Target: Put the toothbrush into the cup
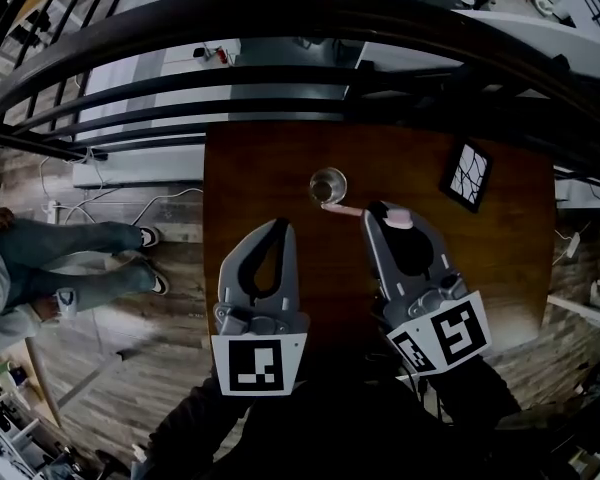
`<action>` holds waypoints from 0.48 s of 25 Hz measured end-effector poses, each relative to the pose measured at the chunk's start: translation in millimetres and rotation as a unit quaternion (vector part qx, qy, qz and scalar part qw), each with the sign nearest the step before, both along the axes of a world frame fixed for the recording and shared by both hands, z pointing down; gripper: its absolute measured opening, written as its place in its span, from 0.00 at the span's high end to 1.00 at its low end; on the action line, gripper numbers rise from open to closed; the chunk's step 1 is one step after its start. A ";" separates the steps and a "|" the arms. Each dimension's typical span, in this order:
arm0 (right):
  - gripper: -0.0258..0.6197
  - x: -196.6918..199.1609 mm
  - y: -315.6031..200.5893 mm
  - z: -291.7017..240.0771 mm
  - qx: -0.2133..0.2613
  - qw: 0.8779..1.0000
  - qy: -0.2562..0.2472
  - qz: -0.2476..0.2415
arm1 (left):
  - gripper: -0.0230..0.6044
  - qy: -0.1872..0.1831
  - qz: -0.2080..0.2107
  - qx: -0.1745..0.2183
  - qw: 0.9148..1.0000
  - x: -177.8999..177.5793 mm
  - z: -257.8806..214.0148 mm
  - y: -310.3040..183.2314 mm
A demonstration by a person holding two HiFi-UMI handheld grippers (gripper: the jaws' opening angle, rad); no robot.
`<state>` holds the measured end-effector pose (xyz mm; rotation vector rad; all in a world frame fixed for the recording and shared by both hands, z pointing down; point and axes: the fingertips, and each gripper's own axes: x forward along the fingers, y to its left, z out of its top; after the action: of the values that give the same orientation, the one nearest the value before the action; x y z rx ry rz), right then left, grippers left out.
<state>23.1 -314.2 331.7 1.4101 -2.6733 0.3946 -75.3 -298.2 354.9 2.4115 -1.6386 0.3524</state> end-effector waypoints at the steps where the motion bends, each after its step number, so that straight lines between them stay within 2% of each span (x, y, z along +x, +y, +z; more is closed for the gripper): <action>1: 0.92 0.3 -1.7 -0.2 0.000 1.000 0.002 0.000 | 0.95 0.000 0.000 0.001 1.000 -0.9 -0.3 -2.4; 12: 0.92 -1.9 -13.6 -10.1 -0.007 1.000 -0.003 -0.010 | 0.95 0.007 0.007 -0.001 1.000 3.1 1.9 -16.5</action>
<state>21.2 -327.8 321.6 1.3799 -2.6815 0.4142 -72.1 -314.7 356.8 2.4202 -1.6141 0.3374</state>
